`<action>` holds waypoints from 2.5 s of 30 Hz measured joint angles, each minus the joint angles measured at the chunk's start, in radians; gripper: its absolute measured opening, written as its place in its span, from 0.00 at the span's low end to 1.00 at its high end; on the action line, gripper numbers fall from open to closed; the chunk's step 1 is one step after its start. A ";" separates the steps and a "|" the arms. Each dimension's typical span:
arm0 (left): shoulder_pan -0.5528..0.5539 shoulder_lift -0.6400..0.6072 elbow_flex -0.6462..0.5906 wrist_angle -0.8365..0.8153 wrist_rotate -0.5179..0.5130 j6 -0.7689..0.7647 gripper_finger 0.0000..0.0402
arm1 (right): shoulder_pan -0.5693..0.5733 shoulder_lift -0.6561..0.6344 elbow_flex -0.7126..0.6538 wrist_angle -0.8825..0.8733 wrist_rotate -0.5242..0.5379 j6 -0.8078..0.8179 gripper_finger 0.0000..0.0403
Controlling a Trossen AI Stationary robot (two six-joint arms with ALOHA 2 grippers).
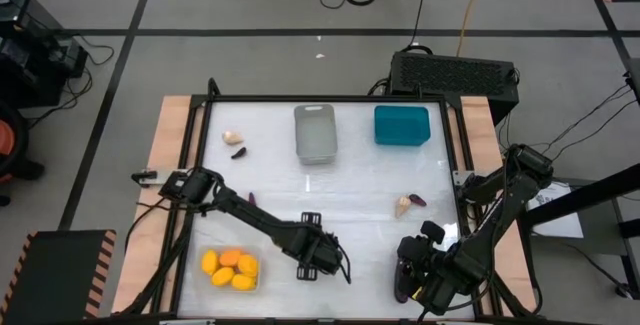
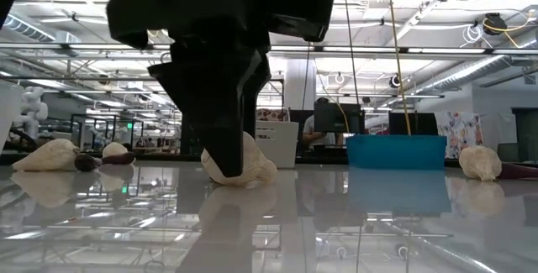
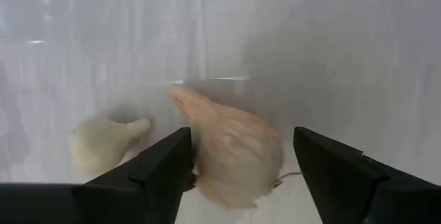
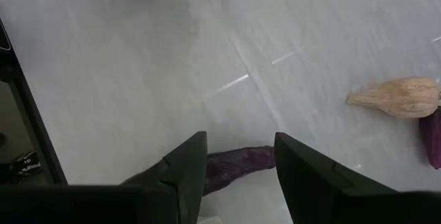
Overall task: Sort produce into baskets
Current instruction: Put the garlic into the white bin
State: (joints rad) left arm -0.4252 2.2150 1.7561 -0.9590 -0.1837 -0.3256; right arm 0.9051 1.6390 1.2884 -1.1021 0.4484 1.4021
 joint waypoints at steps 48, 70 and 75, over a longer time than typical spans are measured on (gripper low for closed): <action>0.666 -0.383 0.000 0.011 0.062 -0.114 0.42 | 0.030 0.001 0.000 0.186 0.018 0.069 0.40; 0.712 -0.429 0.006 -0.073 0.033 -0.192 0.66 | 0.072 0.039 0.000 0.204 0.029 0.140 0.40; 0.705 -0.497 0.019 -0.325 0.081 -0.190 0.66 | 0.072 0.069 0.000 0.215 0.028 0.138 0.40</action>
State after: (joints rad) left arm 0.2797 1.7177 1.7752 -1.2843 -0.1024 -0.5152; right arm 0.9775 1.7083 1.2884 -0.8874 0.4768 1.5402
